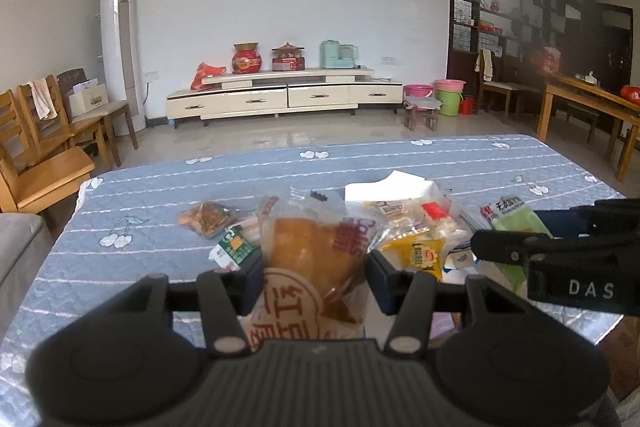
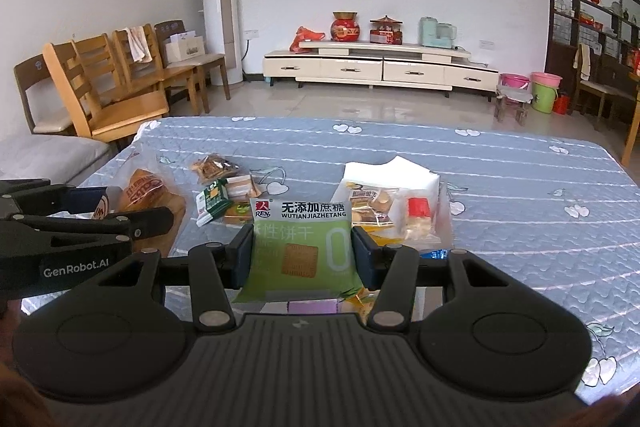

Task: Organize snacks
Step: 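Carry the bread bag and green package over the white paper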

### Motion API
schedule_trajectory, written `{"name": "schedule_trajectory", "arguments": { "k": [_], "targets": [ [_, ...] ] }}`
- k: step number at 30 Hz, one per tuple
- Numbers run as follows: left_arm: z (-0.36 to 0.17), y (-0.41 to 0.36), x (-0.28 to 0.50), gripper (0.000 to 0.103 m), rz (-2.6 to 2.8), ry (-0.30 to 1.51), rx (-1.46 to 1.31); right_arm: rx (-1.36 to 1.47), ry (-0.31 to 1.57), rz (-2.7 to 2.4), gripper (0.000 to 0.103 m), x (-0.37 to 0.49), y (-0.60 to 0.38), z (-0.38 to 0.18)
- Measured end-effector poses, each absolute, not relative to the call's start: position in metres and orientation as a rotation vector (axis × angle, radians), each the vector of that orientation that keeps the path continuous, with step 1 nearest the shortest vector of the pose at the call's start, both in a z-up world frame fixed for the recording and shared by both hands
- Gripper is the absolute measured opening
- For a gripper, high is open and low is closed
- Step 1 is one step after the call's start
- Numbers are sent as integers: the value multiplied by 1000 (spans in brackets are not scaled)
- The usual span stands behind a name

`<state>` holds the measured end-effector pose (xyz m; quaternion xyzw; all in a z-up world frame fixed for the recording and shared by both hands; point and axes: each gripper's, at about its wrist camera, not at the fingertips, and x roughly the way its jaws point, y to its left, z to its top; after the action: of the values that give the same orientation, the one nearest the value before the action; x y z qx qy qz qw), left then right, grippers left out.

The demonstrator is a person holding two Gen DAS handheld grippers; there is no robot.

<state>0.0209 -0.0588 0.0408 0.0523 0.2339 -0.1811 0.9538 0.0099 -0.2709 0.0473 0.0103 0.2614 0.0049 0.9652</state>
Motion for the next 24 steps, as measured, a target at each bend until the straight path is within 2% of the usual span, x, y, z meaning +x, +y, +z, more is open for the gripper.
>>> {"name": "schedule_trajectory", "arguments": {
  "k": [24],
  "targets": [
    [30, -99, 44, 53, -461, 511, 125, 62, 564, -64, 63, 26, -296, 40]
  ]
}}
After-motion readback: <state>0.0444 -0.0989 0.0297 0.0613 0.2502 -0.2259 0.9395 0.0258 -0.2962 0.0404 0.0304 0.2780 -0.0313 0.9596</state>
